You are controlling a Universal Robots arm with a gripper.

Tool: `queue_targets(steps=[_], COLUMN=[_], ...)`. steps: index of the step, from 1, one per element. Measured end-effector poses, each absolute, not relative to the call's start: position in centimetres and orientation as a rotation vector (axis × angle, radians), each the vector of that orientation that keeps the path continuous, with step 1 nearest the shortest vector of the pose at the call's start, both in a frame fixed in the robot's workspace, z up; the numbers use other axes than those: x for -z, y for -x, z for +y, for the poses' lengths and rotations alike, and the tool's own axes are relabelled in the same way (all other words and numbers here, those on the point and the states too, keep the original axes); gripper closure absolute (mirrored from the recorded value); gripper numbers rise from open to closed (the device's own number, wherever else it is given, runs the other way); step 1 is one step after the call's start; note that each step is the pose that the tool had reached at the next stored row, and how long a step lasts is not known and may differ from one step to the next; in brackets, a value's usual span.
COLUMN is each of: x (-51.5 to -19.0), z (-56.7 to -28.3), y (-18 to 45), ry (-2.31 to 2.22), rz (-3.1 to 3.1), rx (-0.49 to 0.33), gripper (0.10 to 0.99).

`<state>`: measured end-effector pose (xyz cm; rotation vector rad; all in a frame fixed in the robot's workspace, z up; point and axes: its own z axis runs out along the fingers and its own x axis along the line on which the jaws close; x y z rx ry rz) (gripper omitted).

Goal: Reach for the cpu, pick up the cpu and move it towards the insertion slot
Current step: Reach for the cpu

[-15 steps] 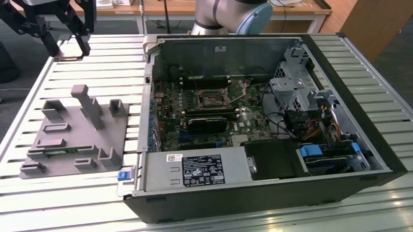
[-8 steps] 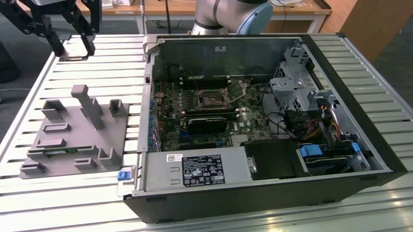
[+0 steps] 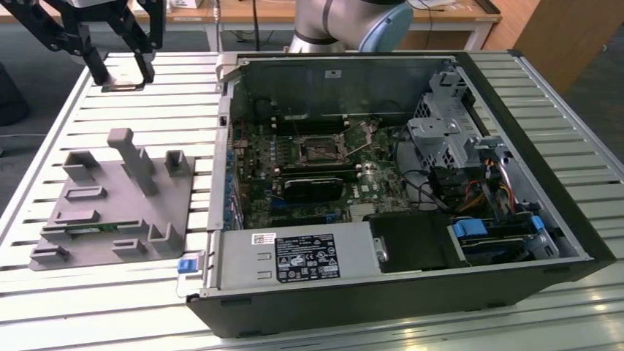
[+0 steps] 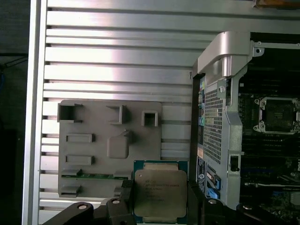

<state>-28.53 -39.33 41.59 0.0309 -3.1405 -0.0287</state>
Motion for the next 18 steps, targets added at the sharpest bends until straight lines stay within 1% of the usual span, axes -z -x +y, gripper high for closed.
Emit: queue_targets(steps=[18], x=[-41.6], z=[-39.2], y=[26.6], ry=[-0.031], rz=[-3.140], rx=[0.029], gripper=[0.545])
